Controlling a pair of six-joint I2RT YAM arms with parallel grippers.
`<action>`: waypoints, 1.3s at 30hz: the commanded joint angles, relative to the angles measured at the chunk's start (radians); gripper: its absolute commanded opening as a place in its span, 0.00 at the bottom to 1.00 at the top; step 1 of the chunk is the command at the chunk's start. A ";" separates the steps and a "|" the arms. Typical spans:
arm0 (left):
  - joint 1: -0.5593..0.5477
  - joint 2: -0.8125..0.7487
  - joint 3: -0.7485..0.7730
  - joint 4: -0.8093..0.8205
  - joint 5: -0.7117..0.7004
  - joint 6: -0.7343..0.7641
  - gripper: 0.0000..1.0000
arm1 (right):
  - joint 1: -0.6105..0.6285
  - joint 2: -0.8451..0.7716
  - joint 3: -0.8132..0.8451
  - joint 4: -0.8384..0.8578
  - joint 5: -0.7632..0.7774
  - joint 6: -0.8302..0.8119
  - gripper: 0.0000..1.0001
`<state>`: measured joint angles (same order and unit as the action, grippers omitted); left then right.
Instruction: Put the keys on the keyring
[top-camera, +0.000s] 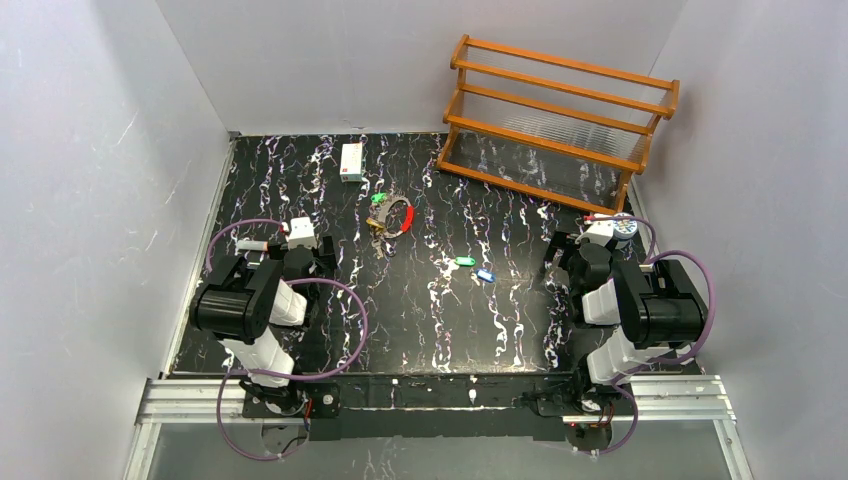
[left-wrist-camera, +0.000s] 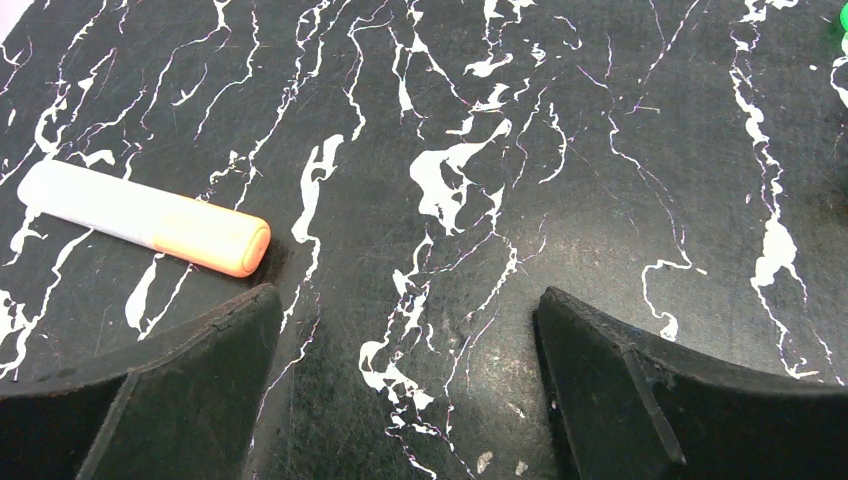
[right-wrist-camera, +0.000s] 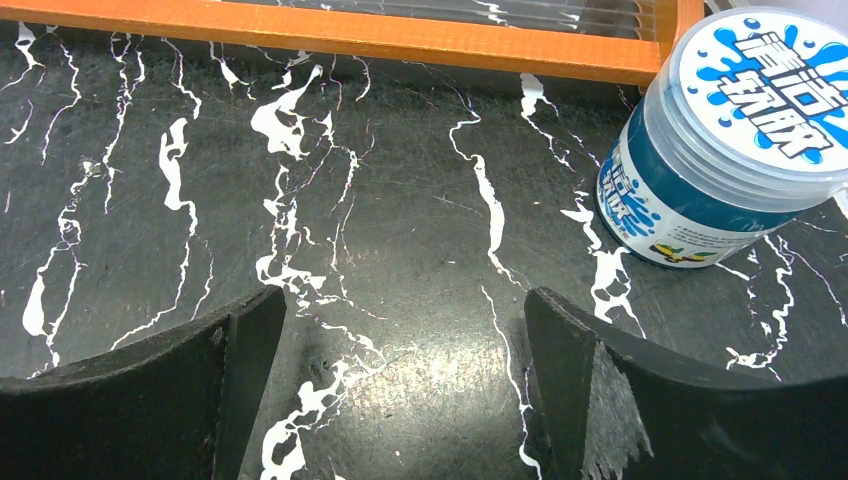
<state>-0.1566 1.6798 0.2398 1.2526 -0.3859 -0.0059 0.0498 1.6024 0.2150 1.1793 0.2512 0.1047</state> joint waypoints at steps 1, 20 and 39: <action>-0.003 -0.002 0.004 0.031 -0.031 0.012 0.98 | -0.005 -0.002 0.027 0.059 0.000 -0.011 0.99; -0.004 -0.426 0.259 -0.702 -0.066 -0.338 0.98 | 0.029 -0.240 0.426 -0.802 -0.054 0.278 0.99; -0.149 -0.032 0.813 -1.202 0.490 -0.450 0.72 | 0.097 -0.167 0.463 -0.833 -0.535 0.302 0.99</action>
<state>-0.2085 1.5986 0.9173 0.1352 0.0448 -0.5064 0.1452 1.4307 0.6823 0.3321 -0.1917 0.3931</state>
